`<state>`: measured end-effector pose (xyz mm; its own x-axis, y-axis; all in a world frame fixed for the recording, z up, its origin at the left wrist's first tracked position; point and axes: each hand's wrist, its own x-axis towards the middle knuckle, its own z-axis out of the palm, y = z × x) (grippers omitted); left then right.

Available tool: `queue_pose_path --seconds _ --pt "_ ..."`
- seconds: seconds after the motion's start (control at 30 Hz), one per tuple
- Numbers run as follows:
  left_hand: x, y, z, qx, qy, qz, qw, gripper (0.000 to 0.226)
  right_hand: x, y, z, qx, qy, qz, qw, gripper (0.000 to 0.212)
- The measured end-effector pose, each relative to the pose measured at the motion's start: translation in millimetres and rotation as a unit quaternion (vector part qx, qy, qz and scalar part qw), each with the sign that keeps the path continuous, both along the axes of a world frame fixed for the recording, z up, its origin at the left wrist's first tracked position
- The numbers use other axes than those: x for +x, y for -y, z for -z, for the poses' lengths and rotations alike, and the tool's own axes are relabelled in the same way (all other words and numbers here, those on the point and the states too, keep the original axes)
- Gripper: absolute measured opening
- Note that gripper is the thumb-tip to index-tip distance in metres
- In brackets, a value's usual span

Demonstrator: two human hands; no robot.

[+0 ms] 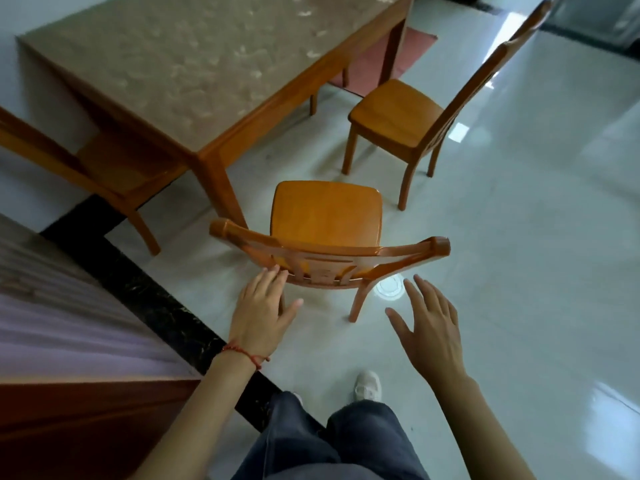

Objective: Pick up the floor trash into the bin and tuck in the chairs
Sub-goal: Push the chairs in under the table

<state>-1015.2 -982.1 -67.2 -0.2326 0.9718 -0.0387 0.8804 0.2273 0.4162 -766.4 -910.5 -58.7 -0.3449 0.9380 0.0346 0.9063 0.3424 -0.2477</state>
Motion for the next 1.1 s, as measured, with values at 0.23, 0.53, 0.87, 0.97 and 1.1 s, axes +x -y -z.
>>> queue_pose_path --seconds 0.23,0.53,0.87,0.97,1.1 --pt "-0.9 -31.5 -10.9 0.052 0.236 -0.164 0.956 0.043 -43.5 -10.0 -12.7 -0.170 -0.214 0.167 0.947 0.057" --pt "-1.1 -71.2 -5.0 0.049 0.461 -0.352 0.813 0.036 -88.1 -50.4 -2.0 -0.281 -0.452 0.299 0.792 0.041" --pt "1.6 -90.1 7.9 0.106 0.478 -0.389 0.780 0.019 -82.2 -79.5 8.8 -0.242 -0.454 0.319 0.796 0.034" --pt "15.9 -103.9 7.5 0.119 0.461 -0.395 0.785 0.030 -70.5 -100.4 10.8 -0.236 -0.453 0.313 0.801 0.032" --pt "40.9 -132.1 5.7 0.138 0.441 -0.402 0.790 0.040 -51.1 -139.9 13.4 -0.243 -0.432 0.296 0.817 0.032"
